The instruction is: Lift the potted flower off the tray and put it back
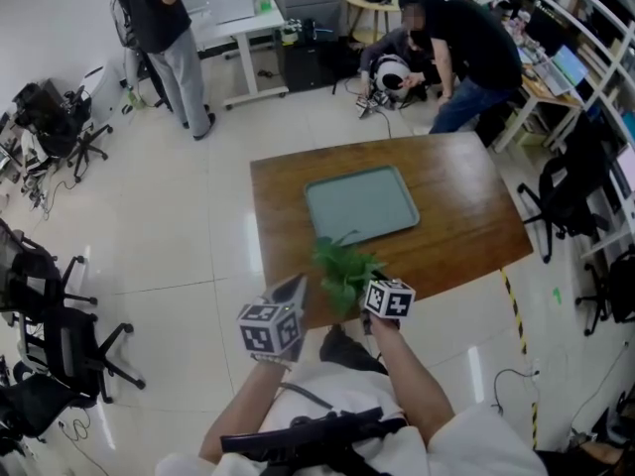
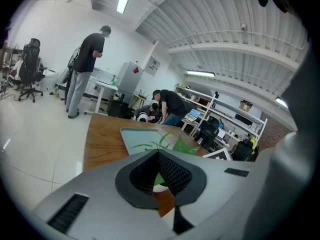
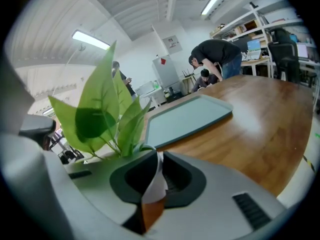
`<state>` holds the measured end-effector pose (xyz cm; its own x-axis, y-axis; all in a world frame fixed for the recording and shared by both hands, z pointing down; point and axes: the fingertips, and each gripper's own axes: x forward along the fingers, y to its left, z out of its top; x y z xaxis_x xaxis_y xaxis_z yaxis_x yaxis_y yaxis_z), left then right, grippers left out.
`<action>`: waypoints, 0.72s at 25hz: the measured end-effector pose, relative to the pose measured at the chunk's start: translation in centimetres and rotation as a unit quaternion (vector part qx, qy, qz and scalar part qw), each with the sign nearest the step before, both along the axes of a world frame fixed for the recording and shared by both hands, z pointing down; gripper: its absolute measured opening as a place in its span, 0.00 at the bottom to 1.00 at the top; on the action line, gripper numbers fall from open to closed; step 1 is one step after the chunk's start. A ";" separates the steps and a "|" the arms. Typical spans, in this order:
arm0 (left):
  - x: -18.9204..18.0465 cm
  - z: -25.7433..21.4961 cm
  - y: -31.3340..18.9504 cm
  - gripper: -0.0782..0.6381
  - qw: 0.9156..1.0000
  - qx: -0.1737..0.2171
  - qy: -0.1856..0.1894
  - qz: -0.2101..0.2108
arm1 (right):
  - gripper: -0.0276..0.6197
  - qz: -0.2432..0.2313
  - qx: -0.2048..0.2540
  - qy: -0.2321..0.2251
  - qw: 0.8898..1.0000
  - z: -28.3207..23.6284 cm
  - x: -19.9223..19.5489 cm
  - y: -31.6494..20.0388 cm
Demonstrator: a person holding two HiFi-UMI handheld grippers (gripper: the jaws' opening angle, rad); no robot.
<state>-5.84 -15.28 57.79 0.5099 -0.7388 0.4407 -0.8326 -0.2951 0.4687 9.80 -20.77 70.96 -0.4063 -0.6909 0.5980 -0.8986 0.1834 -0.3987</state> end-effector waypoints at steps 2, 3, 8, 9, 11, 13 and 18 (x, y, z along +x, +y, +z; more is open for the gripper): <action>-0.1 -0.1 0.0 0.10 1.000 0.001 0.001 0.000 | 0.11 -0.002 0.001 0.002 1.000 -0.4 -0.2 -0.3; -0.1 -0.1 0.0 0.10 1.000 0.001 0.001 -0.001 | 0.11 -0.002 0.003 0.001 1.000 -0.7 -0.3 -0.5; -0.8 -0.3 -0.8 0.10 1.000 0.004 0.005 -0.007 | 0.11 0.003 0.021 -0.005 1.000 -3.1 -0.4 -2.8; -0.9 -0.4 -1.0 0.10 1.000 0.005 0.005 -0.008 | 0.11 0.005 0.024 -0.006 1.000 -3.5 -0.3 -3.5; -0.8 -0.4 -1.7 0.10 1.000 0.007 0.006 -0.010 | 0.11 0.010 0.030 -0.006 0.999 -4.2 0.2 -5.1; -0.6 -0.5 -2.3 0.10 1.000 0.009 0.006 -0.010 | 0.11 0.014 0.037 -0.003 0.999 -4.9 0.8 -6.9; 0.1 -0.4 -4.1 0.10 1.000 0.010 0.001 -0.006 | 0.11 0.026 0.050 -0.002 0.998 -6.5 2.3 -11.6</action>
